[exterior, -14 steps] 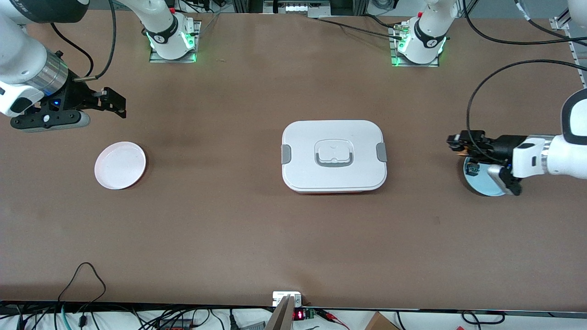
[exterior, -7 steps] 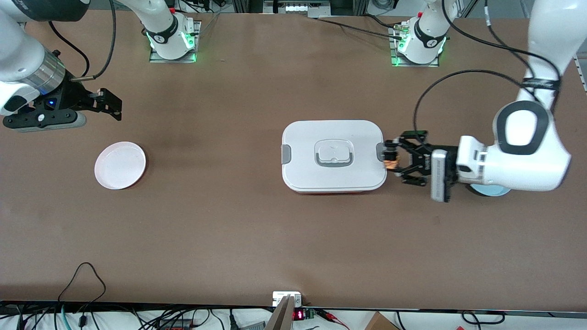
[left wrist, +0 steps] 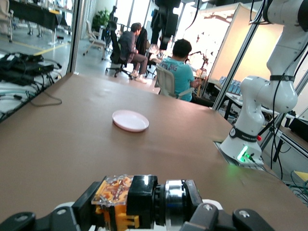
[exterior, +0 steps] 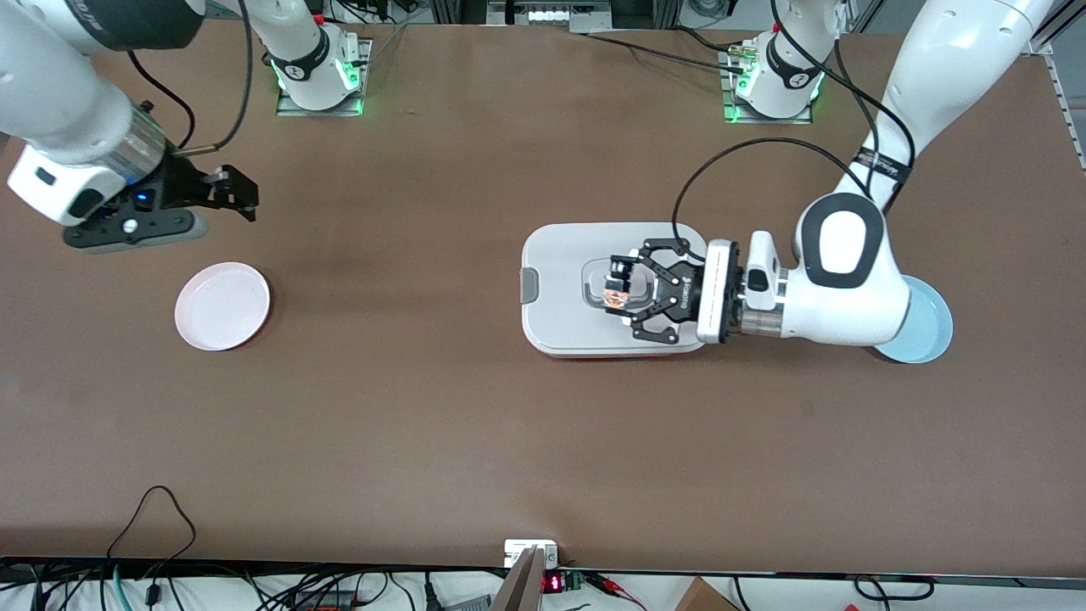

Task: Transfer orange switch to right arm and place
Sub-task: 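Lift the switch with the left gripper and carry it over the box, then reach the right gripper toward the switch held by the left gripper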

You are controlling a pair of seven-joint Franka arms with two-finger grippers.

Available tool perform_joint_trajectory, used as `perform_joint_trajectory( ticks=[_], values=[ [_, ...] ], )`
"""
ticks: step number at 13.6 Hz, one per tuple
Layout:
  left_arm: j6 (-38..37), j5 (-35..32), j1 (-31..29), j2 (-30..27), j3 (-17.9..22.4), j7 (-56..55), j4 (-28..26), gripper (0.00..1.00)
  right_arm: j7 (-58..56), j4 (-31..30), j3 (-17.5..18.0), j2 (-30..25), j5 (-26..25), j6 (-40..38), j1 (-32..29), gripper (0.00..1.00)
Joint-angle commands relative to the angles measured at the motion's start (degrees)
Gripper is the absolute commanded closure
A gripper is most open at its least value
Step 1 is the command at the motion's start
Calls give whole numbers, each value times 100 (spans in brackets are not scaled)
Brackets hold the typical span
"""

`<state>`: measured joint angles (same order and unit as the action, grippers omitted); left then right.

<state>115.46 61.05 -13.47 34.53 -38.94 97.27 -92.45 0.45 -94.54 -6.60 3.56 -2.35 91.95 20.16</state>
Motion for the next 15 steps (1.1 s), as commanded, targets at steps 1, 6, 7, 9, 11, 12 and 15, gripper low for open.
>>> perform_joint_trajectory(
  ticks=[1,6,7,9,11,12,15],
  values=[
    [256,659,-104,-174,-280,415,-246,100,-788,199,-35,84,555,-309,181,0],
    [1794,1330,63,-245,-835,969,-572,100,-293,199,-105,618,4455,-64,-161,0],
    [1795,1365,81,-245,-835,969,-572,100,-204,199,-105,776,4984,7,-179,0],
    [1778,1374,72,-245,-843,969,-572,100,-247,164,-105,1119,6152,217,-232,0],
    [1778,1427,72,-236,-852,969,-572,100,-317,164,-96,1462,7103,454,-179,0],
    [1778,1436,81,-236,-852,969,-572,100,-474,164,-79,1646,7464,586,-162,0],
    [1760,1444,72,-236,-852,969,-572,100,-1275,155,-61,2297,8677,858,-74,0]
  ],
)
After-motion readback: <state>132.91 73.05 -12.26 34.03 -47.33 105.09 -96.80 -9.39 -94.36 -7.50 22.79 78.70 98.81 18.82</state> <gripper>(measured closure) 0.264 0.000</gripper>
